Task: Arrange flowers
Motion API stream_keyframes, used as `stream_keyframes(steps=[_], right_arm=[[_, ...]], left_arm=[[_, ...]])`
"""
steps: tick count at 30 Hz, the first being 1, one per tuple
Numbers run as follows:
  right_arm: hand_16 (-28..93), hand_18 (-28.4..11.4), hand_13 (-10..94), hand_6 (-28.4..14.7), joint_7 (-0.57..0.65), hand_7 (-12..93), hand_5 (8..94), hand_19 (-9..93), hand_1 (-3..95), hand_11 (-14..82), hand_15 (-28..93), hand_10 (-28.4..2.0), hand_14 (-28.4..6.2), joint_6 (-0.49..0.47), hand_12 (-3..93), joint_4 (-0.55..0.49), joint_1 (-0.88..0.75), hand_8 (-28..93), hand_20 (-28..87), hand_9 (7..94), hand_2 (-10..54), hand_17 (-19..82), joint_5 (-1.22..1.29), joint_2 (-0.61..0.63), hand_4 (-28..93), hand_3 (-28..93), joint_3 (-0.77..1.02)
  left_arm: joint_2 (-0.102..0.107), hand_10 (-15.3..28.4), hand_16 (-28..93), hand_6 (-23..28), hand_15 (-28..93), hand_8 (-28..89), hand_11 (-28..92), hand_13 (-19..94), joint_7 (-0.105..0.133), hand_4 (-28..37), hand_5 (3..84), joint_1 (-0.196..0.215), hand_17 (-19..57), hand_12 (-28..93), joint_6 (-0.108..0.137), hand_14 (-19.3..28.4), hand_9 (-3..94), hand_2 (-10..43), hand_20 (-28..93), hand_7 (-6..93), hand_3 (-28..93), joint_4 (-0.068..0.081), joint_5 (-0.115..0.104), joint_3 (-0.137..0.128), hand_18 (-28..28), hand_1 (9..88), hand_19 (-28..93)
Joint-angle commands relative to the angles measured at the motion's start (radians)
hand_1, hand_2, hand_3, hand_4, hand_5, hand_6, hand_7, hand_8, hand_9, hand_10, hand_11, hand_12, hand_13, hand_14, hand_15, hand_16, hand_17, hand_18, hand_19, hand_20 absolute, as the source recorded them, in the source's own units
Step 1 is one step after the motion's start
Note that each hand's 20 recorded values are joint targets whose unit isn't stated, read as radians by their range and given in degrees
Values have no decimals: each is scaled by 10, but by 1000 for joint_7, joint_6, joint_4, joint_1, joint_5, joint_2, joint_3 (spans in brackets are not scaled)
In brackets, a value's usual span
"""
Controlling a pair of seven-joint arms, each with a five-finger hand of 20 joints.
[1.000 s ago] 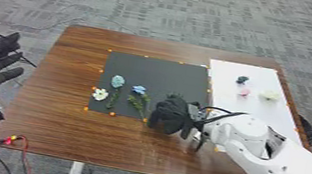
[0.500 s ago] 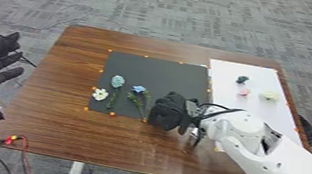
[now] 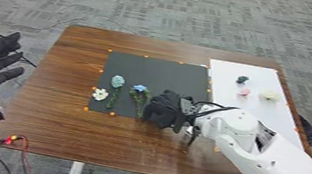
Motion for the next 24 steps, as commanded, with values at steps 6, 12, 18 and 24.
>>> stream_keyframes(steps=[6, 12, 18, 24], right_arm=[[401, -197, 435, 67, 27, 292, 519, 755, 313, 548, 801, -135, -132, -16, 433, -84, -41, -191, 562, 410, -25, 200, 22, 117, -196, 932, 101], [396, -198, 440, 55, 8, 287, 507, 756, 278, 553, 800, -138, -131, -14, 407, -157, -95, -186, 564, 409, -43, 201, 78, 151, -204, 932, 207], [396, -202, 440, 40, -41, 280, 486, 755, 240, 535, 792, -140, -137, -17, 393, -181, -154, -175, 566, 414, -79, 199, 178, 149, -267, 930, 302], [395, -203, 439, 42, -41, 277, 495, 750, 232, 533, 791, -139, -137, -31, 392, -188, -155, -174, 567, 415, -83, 196, 171, 135, -280, 923, 278]], left_arm=[[-11, 77, -44, 11, 331, -81, 166, 8, -3, -283, 171, 18, -142, 210, -8, 105, 98, -43, 105, 188, 453, -11, -1, -13, 190, 300, 307], [-12, 77, -44, 12, 329, -81, 167, 8, -2, -283, 171, 24, -142, 211, -5, 105, 98, -43, 105, 190, 450, -13, -1, -17, 190, 301, 307], [-12, 77, -43, 12, 329, -82, 166, 8, 0, -283, 172, 32, -142, 210, -8, 105, 98, -43, 105, 189, 452, -15, -2, -20, 190, 300, 308], [-12, 77, -43, 11, 329, -82, 167, 8, 1, -283, 171, 32, -142, 211, -10, 105, 98, -42, 104, 190, 448, -15, -4, -20, 189, 302, 307]])
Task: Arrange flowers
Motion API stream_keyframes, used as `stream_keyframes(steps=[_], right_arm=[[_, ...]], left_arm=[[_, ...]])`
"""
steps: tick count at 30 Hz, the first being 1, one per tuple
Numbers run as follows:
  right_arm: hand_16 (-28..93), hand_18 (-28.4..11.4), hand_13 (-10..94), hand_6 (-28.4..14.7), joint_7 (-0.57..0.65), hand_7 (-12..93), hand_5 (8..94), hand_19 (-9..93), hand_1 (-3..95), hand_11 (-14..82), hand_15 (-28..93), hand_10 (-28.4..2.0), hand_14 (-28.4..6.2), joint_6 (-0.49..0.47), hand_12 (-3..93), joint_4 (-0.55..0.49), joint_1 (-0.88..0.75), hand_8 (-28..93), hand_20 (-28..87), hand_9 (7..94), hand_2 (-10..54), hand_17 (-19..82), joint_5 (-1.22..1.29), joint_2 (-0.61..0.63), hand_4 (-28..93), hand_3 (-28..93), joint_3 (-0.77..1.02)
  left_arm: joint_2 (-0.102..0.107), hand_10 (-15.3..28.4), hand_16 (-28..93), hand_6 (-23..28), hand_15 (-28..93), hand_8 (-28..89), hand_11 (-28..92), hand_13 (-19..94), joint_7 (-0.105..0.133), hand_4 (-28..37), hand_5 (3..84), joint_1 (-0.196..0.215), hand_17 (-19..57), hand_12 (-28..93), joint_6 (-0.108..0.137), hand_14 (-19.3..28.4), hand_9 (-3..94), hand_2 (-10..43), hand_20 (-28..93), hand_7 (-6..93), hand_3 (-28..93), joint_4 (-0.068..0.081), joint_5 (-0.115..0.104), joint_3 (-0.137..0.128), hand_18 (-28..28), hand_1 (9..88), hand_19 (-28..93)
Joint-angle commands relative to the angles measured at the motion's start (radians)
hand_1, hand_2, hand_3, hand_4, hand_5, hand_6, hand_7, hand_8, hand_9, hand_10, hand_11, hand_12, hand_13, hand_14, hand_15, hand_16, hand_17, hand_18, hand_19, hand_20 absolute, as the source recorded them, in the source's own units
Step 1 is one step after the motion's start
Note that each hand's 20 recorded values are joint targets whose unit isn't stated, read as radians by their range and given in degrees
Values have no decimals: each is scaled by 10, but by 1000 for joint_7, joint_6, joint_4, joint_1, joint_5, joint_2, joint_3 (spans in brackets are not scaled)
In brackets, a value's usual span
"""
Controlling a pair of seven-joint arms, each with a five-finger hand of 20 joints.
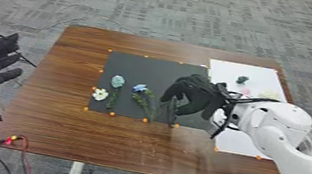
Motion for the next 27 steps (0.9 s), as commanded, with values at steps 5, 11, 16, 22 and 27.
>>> stream_keyframes(steps=[5, 11, 16, 22, 27], right_arm=[[391, -202, 446, 53, 32, 280, 509, 750, 272, 545, 793, -137, -133, 41, 392, -15, 31, -179, 567, 422, -36, 198, -178, 9, -227, 931, -95], [425, -208, 498, 53, 156, 275, 506, 764, 319, 524, 789, -124, -123, 133, 500, 72, 144, -177, 565, 467, -43, 225, -214, 45, -247, 931, -268], [407, -205, 489, 32, 430, 288, 472, 773, 231, 570, 795, -138, -124, 305, 404, 131, 244, -169, 561, 423, -76, 228, -196, 95, -277, 917, -388], [399, -202, 464, 0, 756, 268, 423, 782, 196, 495, 800, -141, -130, 417, 361, 213, 346, -151, 557, 412, -94, 226, -215, 105, -282, 873, -494], [391, -204, 465, -10, 848, 266, 447, 786, 188, 469, 801, -143, -139, 480, 343, 271, 394, -139, 558, 429, -95, 226, -226, 118, -283, 868, -545]], left_arm=[[-4, 77, -43, 11, 331, -82, 167, 8, -2, -283, 171, 5, -141, 211, -12, 105, 98, -42, 104, 190, 447, -5, -2, -2, 189, 303, 306], [-9, 77, -43, 12, 331, -81, 167, 8, -2, -283, 172, 11, -141, 211, -5, 105, 99, -42, 105, 188, 446, -10, -2, -3, 189, 304, 307], [-11, 77, -44, 12, 330, -80, 167, 8, 1, -283, 172, 11, -142, 211, -3, 105, 99, -43, 105, 187, 449, -9, -1, -1, 190, 302, 308], [-19, 77, -44, 12, 329, -80, 167, 9, 5, -283, 172, 18, -142, 210, -4, 104, 99, -43, 105, 187, 451, -13, -1, -2, 190, 302, 309], [-20, 77, -43, 12, 332, -81, 166, 8, 7, -283, 172, 18, -142, 210, -3, 105, 99, -43, 104, 187, 451, -13, -2, -6, 190, 301, 308]])
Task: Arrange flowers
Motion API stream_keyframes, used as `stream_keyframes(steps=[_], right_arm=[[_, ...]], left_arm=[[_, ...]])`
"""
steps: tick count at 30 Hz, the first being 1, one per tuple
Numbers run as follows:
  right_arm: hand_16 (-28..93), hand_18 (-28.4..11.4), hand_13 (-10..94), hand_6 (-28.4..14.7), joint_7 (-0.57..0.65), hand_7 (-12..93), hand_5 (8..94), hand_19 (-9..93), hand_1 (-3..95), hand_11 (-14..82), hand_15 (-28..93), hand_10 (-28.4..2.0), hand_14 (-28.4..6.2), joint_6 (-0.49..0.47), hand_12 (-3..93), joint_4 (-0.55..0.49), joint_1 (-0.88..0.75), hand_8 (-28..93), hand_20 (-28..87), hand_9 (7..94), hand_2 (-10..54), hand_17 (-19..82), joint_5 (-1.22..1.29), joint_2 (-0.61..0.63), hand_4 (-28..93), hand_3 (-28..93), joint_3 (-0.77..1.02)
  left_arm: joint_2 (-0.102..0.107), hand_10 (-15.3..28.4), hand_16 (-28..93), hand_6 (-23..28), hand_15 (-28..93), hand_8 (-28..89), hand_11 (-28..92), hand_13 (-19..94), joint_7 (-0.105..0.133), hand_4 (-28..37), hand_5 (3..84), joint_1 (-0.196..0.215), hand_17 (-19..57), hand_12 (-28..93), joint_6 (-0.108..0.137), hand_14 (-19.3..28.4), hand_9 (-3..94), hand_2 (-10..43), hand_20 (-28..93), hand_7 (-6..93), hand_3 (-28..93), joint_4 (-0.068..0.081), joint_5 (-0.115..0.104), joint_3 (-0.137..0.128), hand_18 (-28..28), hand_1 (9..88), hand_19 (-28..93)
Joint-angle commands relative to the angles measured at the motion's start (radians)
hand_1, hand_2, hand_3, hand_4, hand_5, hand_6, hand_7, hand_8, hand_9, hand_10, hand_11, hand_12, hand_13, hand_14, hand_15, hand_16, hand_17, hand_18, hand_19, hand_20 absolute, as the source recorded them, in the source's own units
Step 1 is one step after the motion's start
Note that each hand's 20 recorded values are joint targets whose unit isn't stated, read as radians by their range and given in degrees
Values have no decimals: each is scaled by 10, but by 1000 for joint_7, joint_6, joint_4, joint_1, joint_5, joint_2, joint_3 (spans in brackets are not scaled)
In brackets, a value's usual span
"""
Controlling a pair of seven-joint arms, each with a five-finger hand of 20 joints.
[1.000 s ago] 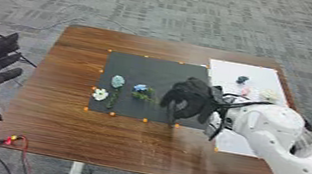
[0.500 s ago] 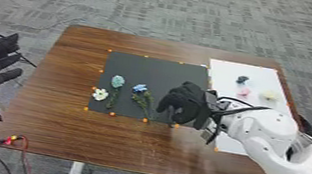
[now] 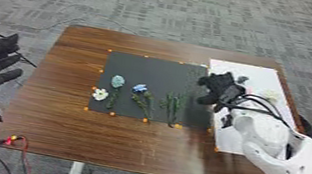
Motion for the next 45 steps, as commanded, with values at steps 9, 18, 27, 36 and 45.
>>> stream_keyframes(steps=[9, 18, 27, 36, 45], right_arm=[[388, -208, 465, -5, 254, 292, 469, 784, 214, 437, 799, -138, -139, 47, 322, 146, 57, -140, 558, 449, -95, 224, 4, 28, -283, 874, 17], [381, -209, 491, 3, 234, 316, 515, 774, 227, 381, 784, -120, -127, -29, 281, 175, 43, -153, 561, 522, -95, 226, 25, 17, -283, 867, 31], [375, -210, 513, 7, 231, 310, 522, 772, 240, 323, 771, -110, -115, -125, 257, 206, 40, -149, 562, 571, -95, 229, 27, -7, -283, 869, 18], [370, -211, 535, 10, 221, 322, 516, 775, 258, 351, 768, -108, -103, -65, 270, 197, 59, -150, 562, 574, -95, 237, 21, -23, -283, 871, -30], [374, -211, 542, 6, 212, 327, 501, 785, 253, 368, 769, -111, -102, -36, 277, 185, 60, -151, 561, 569, -95, 245, 18, -26, -283, 873, -41]], left_arm=[[-14, 77, -43, 11, 333, -80, 166, 8, 2, -283, 171, 5, -142, 211, 0, 105, 99, -41, 104, 188, 448, -7, -3, -1, 189, 302, 307], [-12, 78, -45, 12, 333, -80, 165, 8, 6, -283, 172, 5, -141, 210, -2, 105, 99, -42, 104, 188, 449, -8, -3, -2, 189, 301, 307], [-4, 77, -44, 12, 331, -81, 165, 8, 9, -283, 172, 1, -141, 211, -12, 105, 99, -42, 105, 188, 447, -8, -2, -4, 189, 302, 306], [6, 76, -44, 12, 331, -80, 168, 9, 4, -283, 171, -10, -141, 209, -13, 106, 100, -42, 104, 189, 448, -2, -2, 2, 189, 301, 306], [8, 77, -44, 12, 332, -81, 167, 9, -1, -283, 172, -12, -141, 209, -19, 105, 100, -41, 105, 189, 447, 0, -1, 4, 189, 302, 306]])
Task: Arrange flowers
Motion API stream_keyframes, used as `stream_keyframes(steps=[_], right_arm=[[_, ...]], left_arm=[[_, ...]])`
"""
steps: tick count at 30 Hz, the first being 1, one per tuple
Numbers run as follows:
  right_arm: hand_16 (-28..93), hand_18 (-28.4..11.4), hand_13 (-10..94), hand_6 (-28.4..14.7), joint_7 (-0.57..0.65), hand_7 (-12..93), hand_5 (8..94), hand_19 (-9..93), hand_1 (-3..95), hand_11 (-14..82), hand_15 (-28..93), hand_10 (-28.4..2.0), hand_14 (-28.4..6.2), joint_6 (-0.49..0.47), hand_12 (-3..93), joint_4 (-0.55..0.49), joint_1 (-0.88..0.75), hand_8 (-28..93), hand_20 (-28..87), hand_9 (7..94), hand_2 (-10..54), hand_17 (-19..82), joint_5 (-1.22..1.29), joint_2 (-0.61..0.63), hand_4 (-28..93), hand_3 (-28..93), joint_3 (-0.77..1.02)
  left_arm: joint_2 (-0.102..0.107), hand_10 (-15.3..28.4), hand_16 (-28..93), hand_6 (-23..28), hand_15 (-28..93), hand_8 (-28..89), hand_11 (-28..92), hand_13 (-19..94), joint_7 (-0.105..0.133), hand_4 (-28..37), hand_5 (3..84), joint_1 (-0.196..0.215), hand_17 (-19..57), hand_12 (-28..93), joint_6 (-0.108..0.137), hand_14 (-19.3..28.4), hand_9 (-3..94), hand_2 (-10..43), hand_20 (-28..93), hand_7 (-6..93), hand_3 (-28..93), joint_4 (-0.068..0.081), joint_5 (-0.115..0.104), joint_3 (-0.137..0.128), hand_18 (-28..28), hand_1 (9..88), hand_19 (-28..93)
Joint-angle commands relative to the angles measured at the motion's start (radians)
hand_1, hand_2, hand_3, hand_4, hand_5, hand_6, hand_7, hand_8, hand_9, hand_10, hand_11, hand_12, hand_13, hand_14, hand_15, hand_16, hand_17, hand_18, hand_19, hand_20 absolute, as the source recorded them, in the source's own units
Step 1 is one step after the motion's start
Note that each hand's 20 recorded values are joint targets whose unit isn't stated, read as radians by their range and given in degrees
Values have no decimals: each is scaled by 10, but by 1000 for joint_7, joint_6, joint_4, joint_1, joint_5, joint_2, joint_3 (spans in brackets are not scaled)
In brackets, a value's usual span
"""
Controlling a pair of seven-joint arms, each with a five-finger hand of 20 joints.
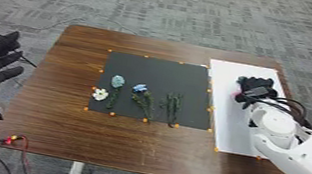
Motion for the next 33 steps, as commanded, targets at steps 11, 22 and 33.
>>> stream_keyframes(steps=[11, 22, 33], right_arm=[[369, -209, 550, 5, 0, 340, 490, 793, 252, 378, 765, -118, -100, 40, 284, -27, 10, -154, 555, 548, -95, 254, -25, -5, -283, 871, -4], [365, -208, 555, -7, 6, 301, 483, 795, 264, 376, 760, -122, -97, 94, 280, -42, 22, -145, 547, 543, -95, 270, -32, 2, -282, 873, -21], [371, -209, 555, 20, -34, 316, 472, 796, 290, 367, 760, -121, -96, 42, 281, -26, 4, -155, 550, 540, -95, 265, -21, -15, -283, 881, 1]], left_arm=[[5, 78, -44, 12, 332, -81, 167, 9, -7, -283, 173, -8, -141, 210, -11, 106, 100, -41, 105, 188, 446, 4, -2, 8, 190, 303, 307], [-2, 77, -44, 12, 333, -81, 169, 8, -3, -283, 172, 2, -142, 210, -10, 106, 100, -42, 104, 188, 450, -2, -1, 4, 190, 302, 309], [-2, 77, -45, 12, 334, -81, 168, 8, -2, -283, 172, 0, -142, 209, -5, 106, 99, -40, 104, 189, 448, -2, -1, 5, 190, 304, 308]])
